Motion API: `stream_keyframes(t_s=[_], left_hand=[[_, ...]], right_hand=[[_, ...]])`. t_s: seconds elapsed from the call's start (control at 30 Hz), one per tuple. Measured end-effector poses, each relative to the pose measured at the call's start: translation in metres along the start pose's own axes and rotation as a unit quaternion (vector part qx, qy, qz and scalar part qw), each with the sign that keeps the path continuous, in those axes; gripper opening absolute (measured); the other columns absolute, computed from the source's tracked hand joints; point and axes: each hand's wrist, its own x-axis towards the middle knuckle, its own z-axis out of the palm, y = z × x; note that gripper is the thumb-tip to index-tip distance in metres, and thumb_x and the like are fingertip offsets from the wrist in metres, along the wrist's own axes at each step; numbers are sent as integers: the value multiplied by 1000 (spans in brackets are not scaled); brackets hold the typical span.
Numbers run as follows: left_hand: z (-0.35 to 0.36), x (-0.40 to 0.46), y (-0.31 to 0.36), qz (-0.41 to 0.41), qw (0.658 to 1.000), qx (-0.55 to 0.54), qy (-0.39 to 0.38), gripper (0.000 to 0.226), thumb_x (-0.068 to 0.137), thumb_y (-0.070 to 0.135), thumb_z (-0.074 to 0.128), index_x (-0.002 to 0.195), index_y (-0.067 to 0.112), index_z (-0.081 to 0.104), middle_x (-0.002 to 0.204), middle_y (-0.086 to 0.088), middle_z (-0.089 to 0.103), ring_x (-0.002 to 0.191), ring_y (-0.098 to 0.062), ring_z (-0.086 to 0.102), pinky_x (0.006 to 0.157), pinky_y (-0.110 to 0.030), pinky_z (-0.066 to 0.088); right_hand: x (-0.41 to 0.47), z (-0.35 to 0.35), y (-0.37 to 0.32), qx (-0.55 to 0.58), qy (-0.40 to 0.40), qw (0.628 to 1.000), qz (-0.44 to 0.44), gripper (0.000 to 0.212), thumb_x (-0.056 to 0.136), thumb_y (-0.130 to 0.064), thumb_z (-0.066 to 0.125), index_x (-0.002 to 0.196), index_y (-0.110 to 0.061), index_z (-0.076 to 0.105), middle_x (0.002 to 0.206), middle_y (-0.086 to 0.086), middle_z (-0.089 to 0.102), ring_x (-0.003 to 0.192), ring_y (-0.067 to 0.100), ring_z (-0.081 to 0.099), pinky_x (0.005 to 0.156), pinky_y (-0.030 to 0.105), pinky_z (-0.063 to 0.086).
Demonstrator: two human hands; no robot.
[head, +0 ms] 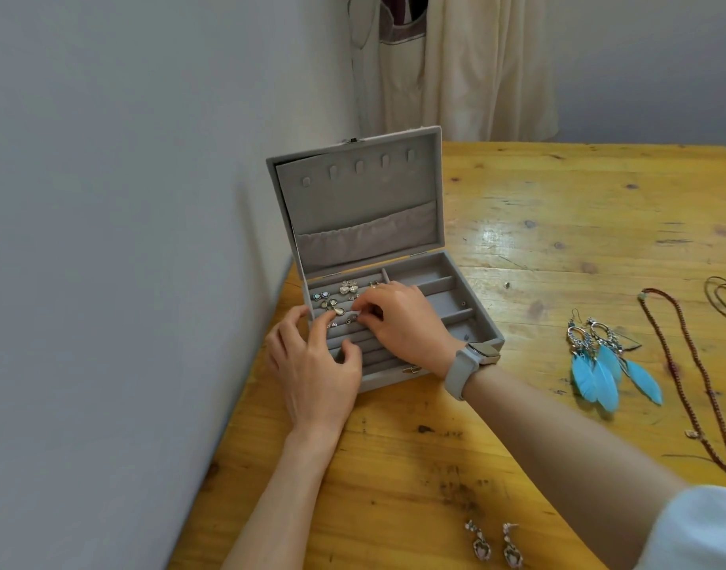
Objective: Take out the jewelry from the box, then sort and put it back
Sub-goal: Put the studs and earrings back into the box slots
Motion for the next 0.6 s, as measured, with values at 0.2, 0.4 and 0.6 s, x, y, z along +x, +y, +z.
stream_keyframes(t_s=[0.2, 0.4, 0.6], left_hand=[[1, -1, -2, -7, 1000, -2, -1, 36, 73, 26, 53, 105, 15, 64, 121, -12, 48, 112, -29, 39, 89, -38, 35], [3, -1, -3, -3, 1000, 2, 3, 27, 78, 20, 59, 102, 15, 68, 119, -11, 49, 114, -25, 34, 91, -33, 29], [2, -1, -1, 5, 1000, 2, -4, 29, 78, 18, 59, 106, 14, 65, 120, -12, 50, 115, -29, 41, 93, -42, 38]], right_hand=[[-4, 0, 1, -2, 13, 1000, -13, 22, 88, -10, 49, 104, -12, 64, 102, 5, 67, 98, 22, 56, 88, 38, 42], [-7, 1, 0, -73, 1, 996, -42, 27, 91, -13, 43, 107, -12, 64, 108, 7, 59, 102, 24, 47, 87, 34, 35], [-10, 2, 0, -94, 17, 994, -56, 27, 92, -13, 42, 109, -11, 64, 110, 8, 61, 102, 25, 49, 85, 32, 34]])
